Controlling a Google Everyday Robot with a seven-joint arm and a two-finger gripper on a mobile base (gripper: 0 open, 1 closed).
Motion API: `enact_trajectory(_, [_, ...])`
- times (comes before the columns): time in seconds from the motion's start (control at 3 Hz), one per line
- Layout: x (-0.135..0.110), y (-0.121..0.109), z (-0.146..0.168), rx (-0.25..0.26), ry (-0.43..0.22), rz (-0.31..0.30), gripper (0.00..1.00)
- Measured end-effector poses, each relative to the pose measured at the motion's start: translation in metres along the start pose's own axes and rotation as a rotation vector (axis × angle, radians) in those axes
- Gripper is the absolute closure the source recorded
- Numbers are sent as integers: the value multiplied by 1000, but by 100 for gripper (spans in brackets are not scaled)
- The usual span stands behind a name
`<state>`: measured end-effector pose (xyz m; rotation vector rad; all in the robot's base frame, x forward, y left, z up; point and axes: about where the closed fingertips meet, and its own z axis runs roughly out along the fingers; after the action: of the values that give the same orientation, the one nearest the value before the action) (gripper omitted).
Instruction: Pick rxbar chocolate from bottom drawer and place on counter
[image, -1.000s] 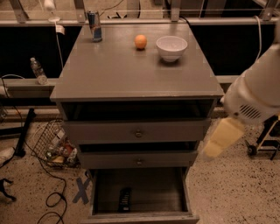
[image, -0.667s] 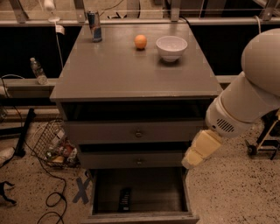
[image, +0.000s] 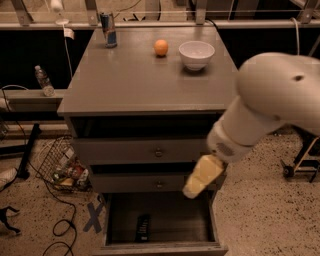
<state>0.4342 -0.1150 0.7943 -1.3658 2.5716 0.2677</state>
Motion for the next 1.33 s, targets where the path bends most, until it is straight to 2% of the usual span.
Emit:
enact_trajectory(0.33, [-30,21,77,-85,38,44,0])
enact_trajectory(0.67, [-53,38,153,-116,40,181,0])
enact_trajectory(1.0, [-53,36,146,-109,36,200,0])
enact_trajectory(1.33, [-53,36,145,-109,36,195,0])
